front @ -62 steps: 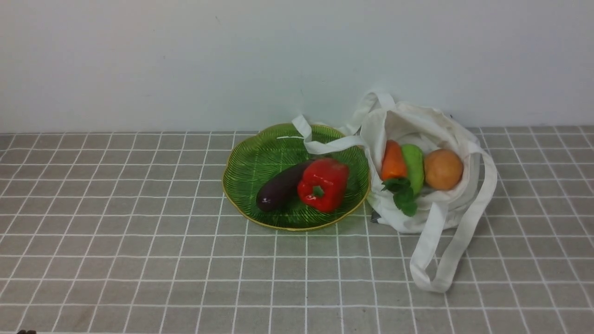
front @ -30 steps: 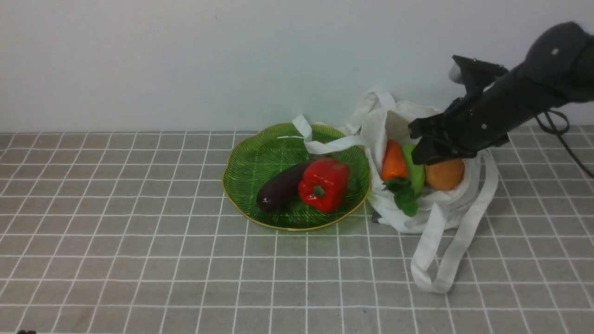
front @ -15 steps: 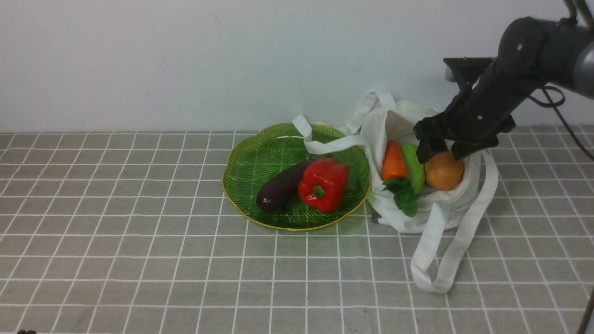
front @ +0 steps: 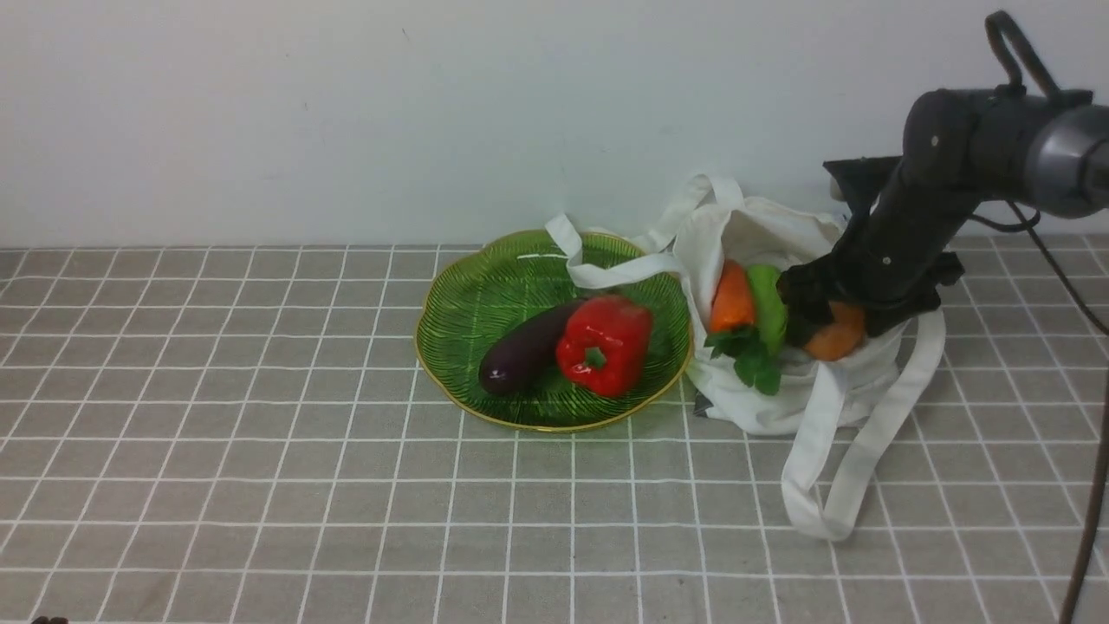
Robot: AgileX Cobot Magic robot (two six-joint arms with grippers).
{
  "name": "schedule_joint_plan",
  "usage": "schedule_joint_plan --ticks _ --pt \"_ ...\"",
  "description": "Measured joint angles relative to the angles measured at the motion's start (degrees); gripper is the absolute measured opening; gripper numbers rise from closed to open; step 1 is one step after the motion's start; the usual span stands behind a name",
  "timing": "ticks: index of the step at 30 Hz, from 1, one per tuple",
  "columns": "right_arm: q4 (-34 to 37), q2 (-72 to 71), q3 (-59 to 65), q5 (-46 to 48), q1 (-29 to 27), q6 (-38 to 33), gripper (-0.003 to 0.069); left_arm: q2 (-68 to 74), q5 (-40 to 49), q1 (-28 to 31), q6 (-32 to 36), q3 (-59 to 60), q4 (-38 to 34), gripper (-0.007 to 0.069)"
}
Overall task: Take vegetables from bag on grey coffee tablecloth place on plate.
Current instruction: 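Reach into the bag and grasp the item inside with the right gripper, then take the potato out of the bag and place it in the dish with the right gripper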
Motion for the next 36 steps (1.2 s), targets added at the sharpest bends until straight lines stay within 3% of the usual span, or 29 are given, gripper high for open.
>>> schedule_joint_plan --ticks 4,13,20,25,31,36 --pt "0.1 0.0 0.0 0.5 0.0 0.1 0.0526 0.0 0.0 0.0 0.0 0.0 0.0 -0.0005" --pt "0.1 -2.6 -5.9 11.3 0.0 0.1 0.0526 0.0 0.0 0.0 0.0 0.0 0.0 -0.0005" --pt "1.1 -7.7 -11.4 12.5 0.0 0.1 0.0526 0.0 0.0 0.0 0.0 0.0 0.0 -0.0005" --pt "11.9 -12.4 -11.5 13.2 1.4 -1.3 0.0526 0.0 0.0 0.0 0.0 0.0 0.0 -0.0005" --pt "24.5 -11.1 -11.6 12.0 9.0 -12.2 0.0526 0.0 0.0 0.0 0.0 0.0 0.0 -0.0005" --pt "25.1 -4.5 -11.6 4.0 14.5 -13.8 0.0526 0.0 0.0 0.0 0.0 0.0 0.0 -0.0005"
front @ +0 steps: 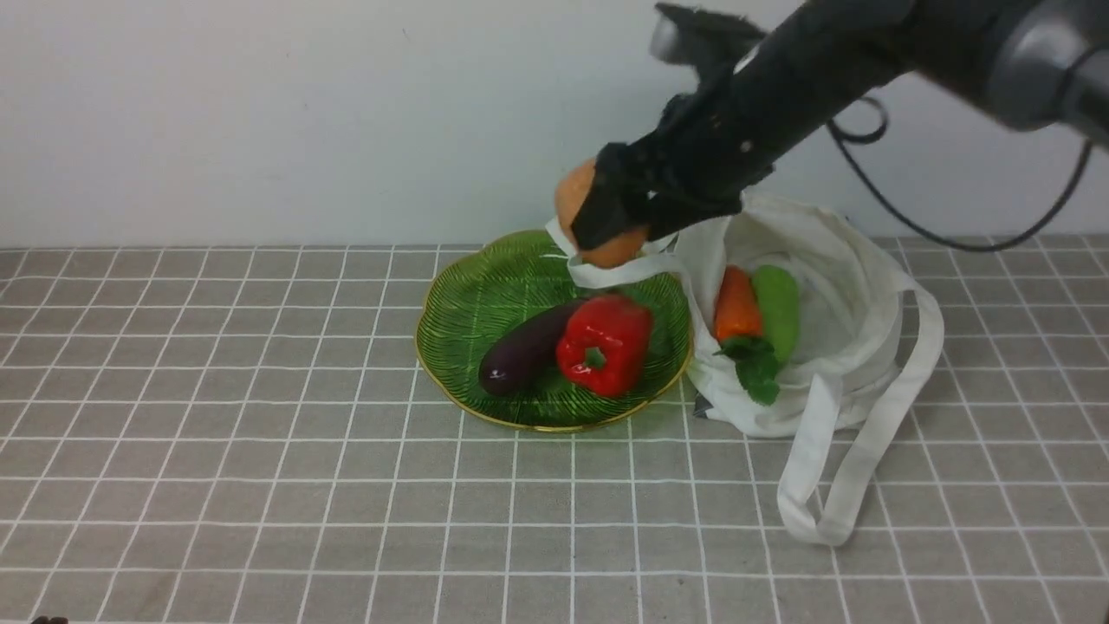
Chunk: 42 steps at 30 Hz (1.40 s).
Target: Take vegetables from bag on grey coffee tablecloth place on plate.
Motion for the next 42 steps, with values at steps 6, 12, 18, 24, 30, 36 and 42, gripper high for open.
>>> schedule_joint_plan --ticks 6,12,18,24,30,36,42 --pt "-0.6 7.1 0.0 -14.2 3.6 -4.7 0.0526 0.0 0.0 0.0 0.0 0.0 0.0 -0.0005" --pt "-0.6 10.8 0.0 -22.0 4.3 -6.4 0.0536 0.0 0.0 0.0 0.0 0.0 0.0 -0.0005" --pt "-2.5 11.0 -1.7 -20.5 4.3 -6.7 0.0664 0.0 0.0 0.0 0.0 0.0 0.0 -0.0005" --pt "-8.4 8.6 -9.1 -11.2 4.3 -6.5 0.0689 0.0 0.0 0.0 0.0 0.0 0.0 -0.0005" --pt "-14.4 3.5 -21.6 6.1 4.3 -4.0 0.0662 0.0 0.0 0.0 0.0 0.0 0.0 -0.0005" --pt "-22.1 -3.3 -33.2 10.1 4.3 2.6 0.0540 0.0 0.0 0.0 0.0 0.0 0.0 -0.0005" --pt "-29.7 -13.5 -34.1 11.4 4.3 7.7 0.0281 0.0 0.0 0.0 0.0 0.0 0.0 -0.0005"
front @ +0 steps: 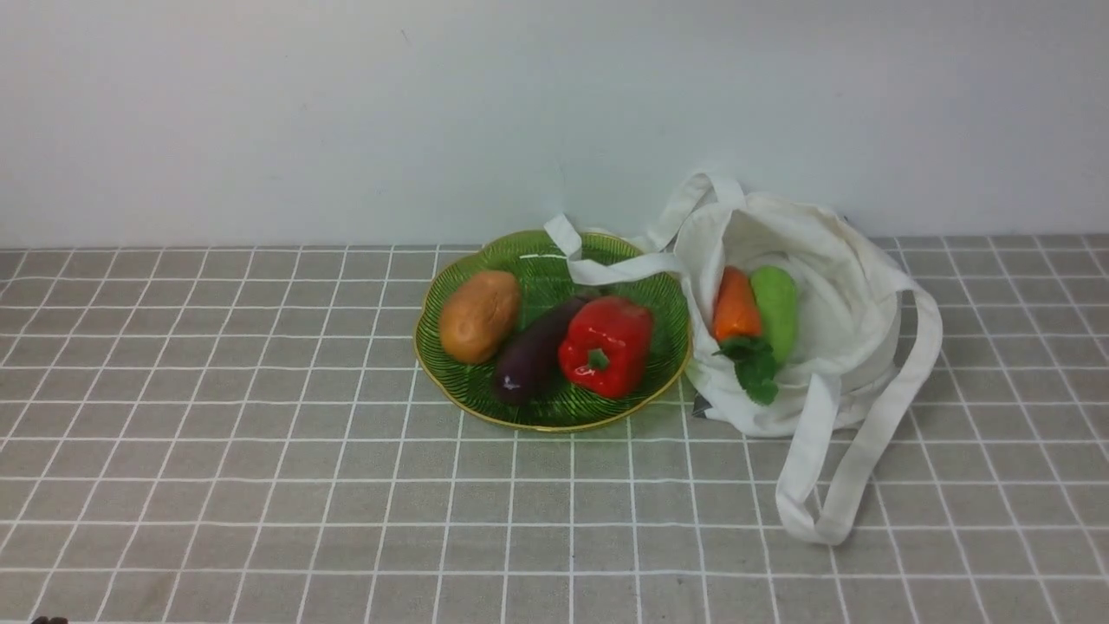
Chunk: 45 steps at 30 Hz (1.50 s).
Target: Take vegetables from bag on grey coffee tablecloth place on plate.
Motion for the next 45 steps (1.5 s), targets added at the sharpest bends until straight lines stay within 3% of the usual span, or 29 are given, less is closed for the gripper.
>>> schedule_joint_plan --ticks 6,10,19,23,25,32,38,45 --pt "-2.0 -9.5 1.1 0.2 0.0 3.4 0.0052 0.0 0.0 0.0 0.0 0.0 0.0 -0.0005" --pt "-2.1 -19.1 8.9 0.2 0.0 4.7 -0.0007 0.0 0.0 0.0 0.0 0.0 0.0 -0.0005" --pt "-2.5 -45.1 44.6 -3.4 0.0 8.5 -0.0015 0.0 0.0 0.0 0.0 0.0 0.0 -0.0005" --pt "-3.0 -56.1 59.7 -12.2 0.0 10.4 -0.0015 0.0 0.0 0.0 0.0 0.0 0.0 -0.0005" --pt "-3.2 -66.1 72.5 -21.0 0.0 11.2 -0.0015 0.0 0.0 0.0 0.0 0.0 0.0 -0.0005" --pt "-2.9 -79.4 101.5 -46.9 0.0 11.2 -0.0015 0.0 0.0 0.0 0.0 0.0 0.0 -0.0005" --pt "-2.0 -83.6 114.7 -61.2 0.0 11.2 -0.0015 0.0 0.0 0.0 0.0 0.0 0.0 -0.0005" --pt "-2.0 -83.6 120.2 -63.2 0.0 11.2 -0.0015 0.0 0.0 0.0 0.0 0.0 0.0 -0.0005"
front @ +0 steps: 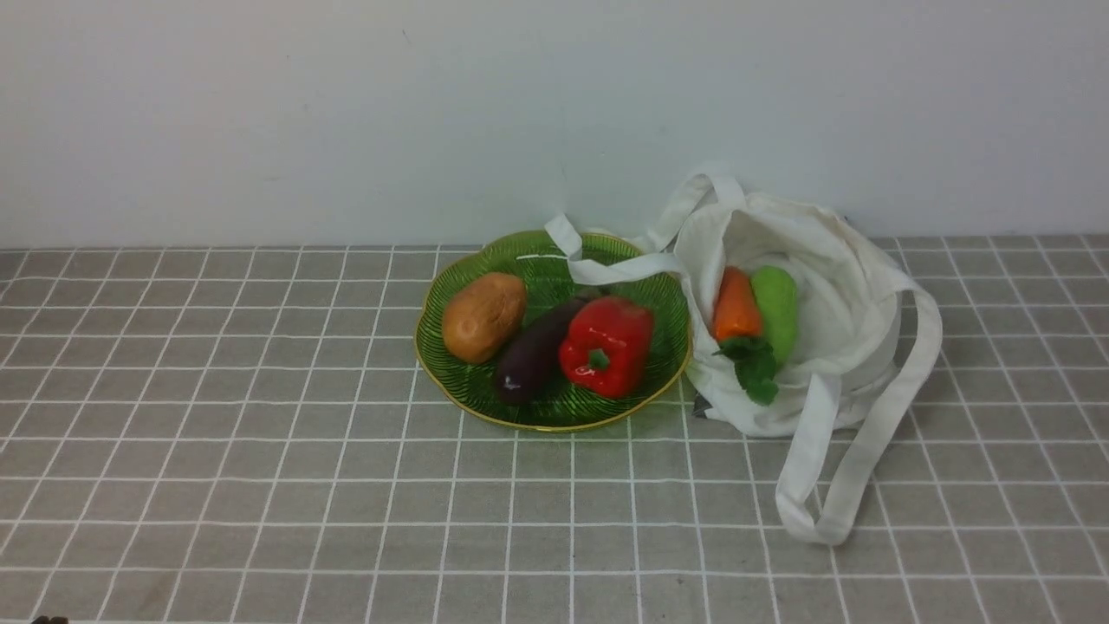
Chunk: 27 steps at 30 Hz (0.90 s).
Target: Take vegetables from bag on grey coffee tablecloth place on plate.
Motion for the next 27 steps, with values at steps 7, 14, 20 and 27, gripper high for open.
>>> schedule_joint_plan --ticks 7,14,20,27 --pt "0.0 0.0 3.5 0.6 0.0 0.0 -0.0015 0.0 0.0 0.0 0.0 0.0 0.0 -0.0005" --pt "0.0 0.0 4.8 4.1 0.0 0.0 -0.0015 0.0 0.0 0.0 0.0 0.0 0.0 -0.0005" --pt "-0.6 -3.0 4.9 7.5 0.0 -0.1 -0.0015 0.0 0.0 0.0 0.0 0.0 0.0 -0.0005" --pt "-1.7 -12.8 12.6 9.0 -8.7 -0.1 -0.0015 0.0 0.0 0.0 0.0 0.0 0.0 -0.0005"
